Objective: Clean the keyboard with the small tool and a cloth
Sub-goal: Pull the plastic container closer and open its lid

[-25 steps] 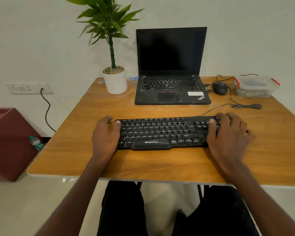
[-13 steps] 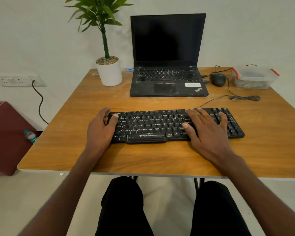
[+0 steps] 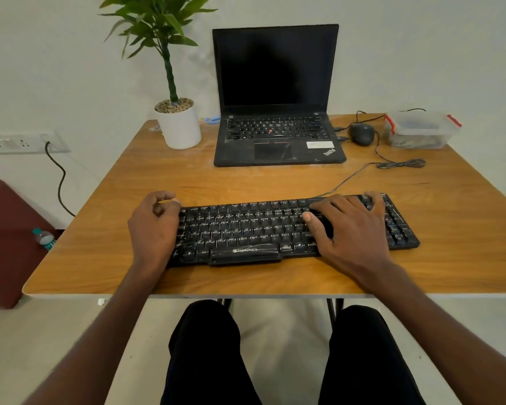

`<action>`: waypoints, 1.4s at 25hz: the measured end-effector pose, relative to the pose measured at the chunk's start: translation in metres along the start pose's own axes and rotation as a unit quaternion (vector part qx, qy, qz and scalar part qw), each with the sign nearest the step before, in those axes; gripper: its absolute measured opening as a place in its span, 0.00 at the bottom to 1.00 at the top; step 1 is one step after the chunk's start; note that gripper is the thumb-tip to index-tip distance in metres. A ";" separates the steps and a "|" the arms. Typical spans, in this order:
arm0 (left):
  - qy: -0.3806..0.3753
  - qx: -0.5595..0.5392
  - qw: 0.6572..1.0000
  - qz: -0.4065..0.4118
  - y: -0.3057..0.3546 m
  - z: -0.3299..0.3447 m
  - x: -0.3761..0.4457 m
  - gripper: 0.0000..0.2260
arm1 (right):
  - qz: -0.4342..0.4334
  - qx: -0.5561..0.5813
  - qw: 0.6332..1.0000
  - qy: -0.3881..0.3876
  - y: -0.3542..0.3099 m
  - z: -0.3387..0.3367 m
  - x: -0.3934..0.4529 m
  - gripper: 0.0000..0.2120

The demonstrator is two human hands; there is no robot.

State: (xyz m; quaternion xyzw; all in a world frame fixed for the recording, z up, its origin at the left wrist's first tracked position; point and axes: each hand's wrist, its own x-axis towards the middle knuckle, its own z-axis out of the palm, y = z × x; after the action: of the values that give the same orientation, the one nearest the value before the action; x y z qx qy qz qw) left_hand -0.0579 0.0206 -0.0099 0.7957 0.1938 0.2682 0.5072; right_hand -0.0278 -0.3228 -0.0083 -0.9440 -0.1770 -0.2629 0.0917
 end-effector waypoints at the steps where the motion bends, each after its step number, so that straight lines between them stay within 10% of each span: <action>1: 0.001 -0.002 1.000 -0.005 0.000 -0.001 0.000 0.09 | 0.001 0.003 1.000 0.010 0.000 0.000 -0.001 0.23; 11: -0.167 0.108 0.969 0.148 0.063 0.042 0.009 0.07 | 0.019 0.108 0.978 0.176 0.006 -0.002 -0.004 0.12; 22: -0.446 0.214 0.817 0.296 0.160 0.259 0.003 0.17 | 0.272 0.228 0.920 0.166 0.161 -0.026 0.048 0.13; 35: -0.446 0.046 0.888 0.100 0.256 0.399 -0.007 0.31 | 0.370 0.442 0.813 0.084 0.327 0.017 0.133 0.19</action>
State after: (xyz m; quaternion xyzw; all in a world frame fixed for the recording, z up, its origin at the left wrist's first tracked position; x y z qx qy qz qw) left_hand 0.1948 -0.3685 0.0859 0.8690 -0.1217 -0.0751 0.4736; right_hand 0.2116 -0.5813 0.0211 -0.7706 0.0965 -0.1809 0.6034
